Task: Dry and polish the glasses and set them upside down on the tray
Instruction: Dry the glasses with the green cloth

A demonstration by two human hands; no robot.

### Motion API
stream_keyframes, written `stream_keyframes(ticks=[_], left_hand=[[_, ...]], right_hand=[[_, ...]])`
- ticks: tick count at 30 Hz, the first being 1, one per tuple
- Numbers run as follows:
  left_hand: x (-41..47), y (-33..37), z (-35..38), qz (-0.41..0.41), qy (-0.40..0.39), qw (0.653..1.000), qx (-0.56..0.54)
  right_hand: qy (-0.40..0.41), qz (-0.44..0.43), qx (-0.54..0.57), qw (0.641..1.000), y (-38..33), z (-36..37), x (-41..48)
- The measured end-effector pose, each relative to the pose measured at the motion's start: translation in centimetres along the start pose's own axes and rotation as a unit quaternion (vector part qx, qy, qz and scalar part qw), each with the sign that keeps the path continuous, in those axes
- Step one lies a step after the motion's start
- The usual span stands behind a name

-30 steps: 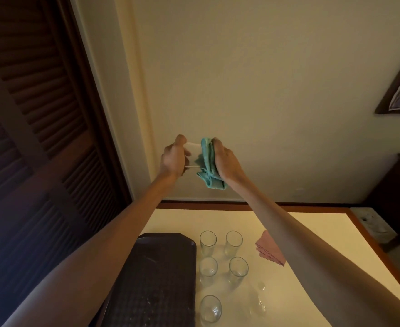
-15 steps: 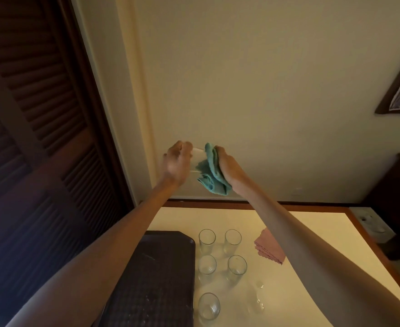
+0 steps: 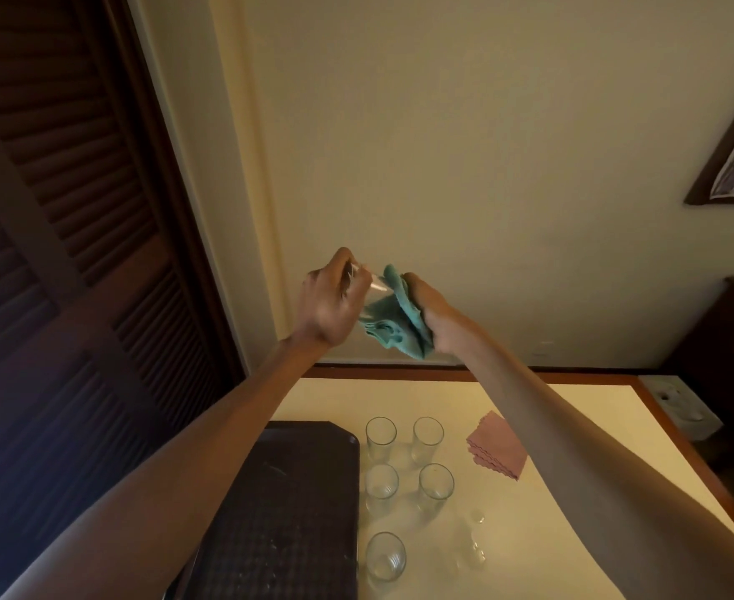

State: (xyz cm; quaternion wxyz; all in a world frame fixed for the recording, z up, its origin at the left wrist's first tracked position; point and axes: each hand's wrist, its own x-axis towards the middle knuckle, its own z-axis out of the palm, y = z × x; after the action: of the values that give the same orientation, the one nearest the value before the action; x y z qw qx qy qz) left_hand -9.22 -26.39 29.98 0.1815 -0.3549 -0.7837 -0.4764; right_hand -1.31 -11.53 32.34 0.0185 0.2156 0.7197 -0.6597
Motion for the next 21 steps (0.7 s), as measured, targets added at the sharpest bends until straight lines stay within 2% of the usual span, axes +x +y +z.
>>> stream_keyframes(ticks=[1, 3, 4, 5, 6, 8, 10, 12, 13, 15, 16, 17, 18, 19, 21], left_hand=[[0.3, 0.8, 0.0, -0.114, -0.025, 0.993, -0.023], [1.0, 2.1, -0.2, -0.331, -0.086, 0.934, -0.106], [1.1, 2.5, -0.4, -0.385, -0.102, 0.908, -0.132], [1.3, 2.6, -0.4, -0.4, -0.106, 0.899, -0.143], [1.3, 2.6, -0.3, -0.387, -0.09, 0.907, -0.14], [0.8, 2.2, 0.0, -0.284, -0.017, 0.955, -0.082], [0.1, 1.4, 0.0, -0.074, 0.048, 0.996, -0.017], [-0.3, 1.0, -0.7, 0.107, 0.044, 0.993, 0.006], [-0.4, 0.8, -0.9, 0.159, 0.03, 0.987, 0.015], [-0.7, 0.7, -0.8, 0.19, 0.006, 0.982, 0.008], [-0.8, 1.1, -0.5, 0.164, -0.001, 0.986, -0.006], [-0.8, 1.8, -0.1, 0.102, -0.006, 0.995, -0.015], [-0.6, 2.8, 0.3, 0.005, -0.017, 1.0, -0.023], [-0.3, 3.7, 0.5, -0.119, -0.036, 0.991, -0.039], [0.5, 5.1, 0.7, -0.327, -0.073, 0.935, -0.113]], right_hand=[[0.037, -0.04, -0.035, 0.998, 0.2, 0.3, 0.2], [0.094, -0.124, -0.101, 0.983, 0.8, 0.8, 0.6], [0.109, -0.159, -0.105, 0.976, 1.2, 1.0, 0.7], [0.115, -0.179, -0.101, 0.972, 1.3, 1.1, 0.7], [0.116, -0.186, -0.098, 0.971, 1.3, 1.1, 0.6], [0.099, -0.158, -0.085, 0.979, 0.6, 1.1, 0.3], [0.043, -0.079, -0.026, 0.996, -0.2, 0.9, -0.3], [-0.02, 0.008, 0.031, 0.999, -0.4, 0.1, -1.4], [-0.038, 0.034, 0.033, 0.998, -0.3, -0.4, -1.9], [-0.053, 0.057, 0.025, 0.997, 0.1, -1.1, -2.7], [-0.052, 0.054, 0.038, 0.996, 0.3, -1.2, -2.8], [-0.044, 0.042, 0.055, 0.997, 0.3, -1.1, -3.0], [-0.026, 0.02, 0.072, 0.997, 0.4, -0.9, -3.1], [0.001, -0.013, 0.071, 0.997, 0.7, -0.7, -2.9], [0.067, -0.099, 0.026, 0.993, 1.2, -0.6, -2.7]])
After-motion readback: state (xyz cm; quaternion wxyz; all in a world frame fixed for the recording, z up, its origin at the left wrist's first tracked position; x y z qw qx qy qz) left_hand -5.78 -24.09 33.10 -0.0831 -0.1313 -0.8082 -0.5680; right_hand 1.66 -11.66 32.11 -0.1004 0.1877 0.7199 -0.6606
